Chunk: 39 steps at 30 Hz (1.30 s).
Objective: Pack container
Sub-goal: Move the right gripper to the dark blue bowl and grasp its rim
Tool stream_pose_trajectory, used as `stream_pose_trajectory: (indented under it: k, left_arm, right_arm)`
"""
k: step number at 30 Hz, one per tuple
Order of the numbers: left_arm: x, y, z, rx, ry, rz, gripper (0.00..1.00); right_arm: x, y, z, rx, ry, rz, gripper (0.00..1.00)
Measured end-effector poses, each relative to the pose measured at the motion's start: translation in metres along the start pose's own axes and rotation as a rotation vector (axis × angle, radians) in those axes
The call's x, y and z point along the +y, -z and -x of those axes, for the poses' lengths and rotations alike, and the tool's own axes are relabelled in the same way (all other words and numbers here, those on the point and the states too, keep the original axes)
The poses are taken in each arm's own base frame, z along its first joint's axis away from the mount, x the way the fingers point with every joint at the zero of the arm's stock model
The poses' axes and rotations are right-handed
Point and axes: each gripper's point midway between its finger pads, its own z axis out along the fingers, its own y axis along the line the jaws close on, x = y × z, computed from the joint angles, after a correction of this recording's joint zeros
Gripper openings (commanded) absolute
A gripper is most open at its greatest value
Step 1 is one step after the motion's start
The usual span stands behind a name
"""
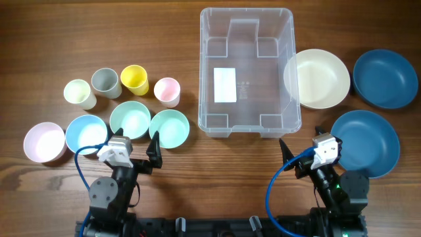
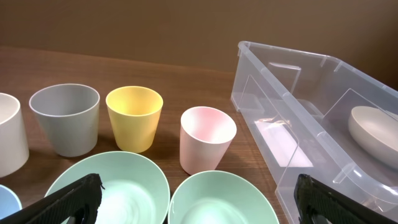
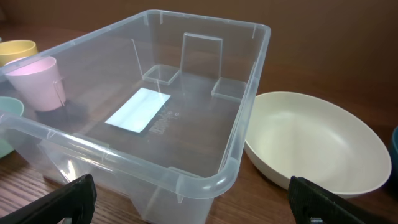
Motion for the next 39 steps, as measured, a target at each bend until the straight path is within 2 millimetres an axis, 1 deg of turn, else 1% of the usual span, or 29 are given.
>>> stream_pose_trajectory:
  k: [16, 19, 21, 23, 28, 29, 30, 32, 33, 34, 35, 36, 37, 38, 39]
  left_arm:
    - [0.0, 0.0, 0.0, 0.0, 0.0, 0.0, 1.0]
    - [0.0, 0.0, 0.0, 0.0, 0.0, 0.0, 1.0]
    - [0.0, 0.0, 0.0, 0.0, 0.0, 0.0, 1.0]
    - [0.0, 0.0, 0.0, 0.0, 0.0, 0.0, 1.0]
    - [0.0, 0.0, 0.0, 0.0, 0.0, 0.0, 1.0]
    - [0.0, 0.0, 0.0, 0.0, 0.0, 0.0, 1.0]
    - [0.0, 0.0, 0.0, 0.0, 0.0, 0.0, 1.0]
    - [0.0, 0.0, 0.0, 0.0, 0.0, 0.0, 1.0]
    - [0.0, 0.0, 0.0, 0.001, 0.0, 0.0, 1.0]
    - [0.0, 0.0, 0.0, 0.0, 0.0, 0.0, 1.0]
    - [0.0, 0.0, 0.0, 0.0, 0.0, 0.0, 1.0]
    - [0.0, 0.0, 0.0, 0.0, 0.0, 0.0, 1.0]
    - [0.0, 0.0, -0.001, 0.002, 0.0, 0.0, 1.0]
    - [0.0, 0.0, -0.001, 0.002, 0.0, 0.001, 1.0]
    - [0.0, 0.0, -0.001, 0.002, 0.0, 0.001, 1.0]
  right_arm:
    - [0.0, 0.0, 0.0, 0.0, 0.0, 0.0, 1.0]
    - [0.004, 0.001, 0.027, -0.113, 0.005, 0.031, 1.0]
    - [0.012, 0.002, 0.029, -0.124, -0.049, 0.08, 1.0]
    - [0.018, 0.002, 0.025, -0.099, -0.154, 0.12, 1.0]
    - [0.022, 0.003, 0.03, -0.104, -0.3, 0.154, 1.0]
    - [0.022, 0.006, 0.038, -0.117, -0.32, 0.156, 1.0]
    - [0.021, 0.012, 0.055, -0.137, -0.344, 0.154, 1.0]
    - [0.015, 0.024, 0.096, -0.173, -0.384, 0.137, 1.0]
    - [0.008, 0.031, 0.128, -0.179, -0.406, 0.107, 1.0]
    - [-0.001, 0.031, 0.146, -0.14, -0.436, 0.067, 1.0]
    - [-0.011, 0.026, 0.157, -0.09, -0.46, 0.022, 1.0]
    - [-0.02, 0.02, 0.152, 0.009, -0.491, -0.032, 1.0]
    - [-0.03, 0.012, 0.158, 0.064, -0.506, -0.077, 1.0]
    - [-0.043, -0.004, 0.172, 0.106, -0.515, -0.115, 1.0]
    - [-0.049, -0.017, 0.179, 0.136, -0.522, -0.123, 1.0]
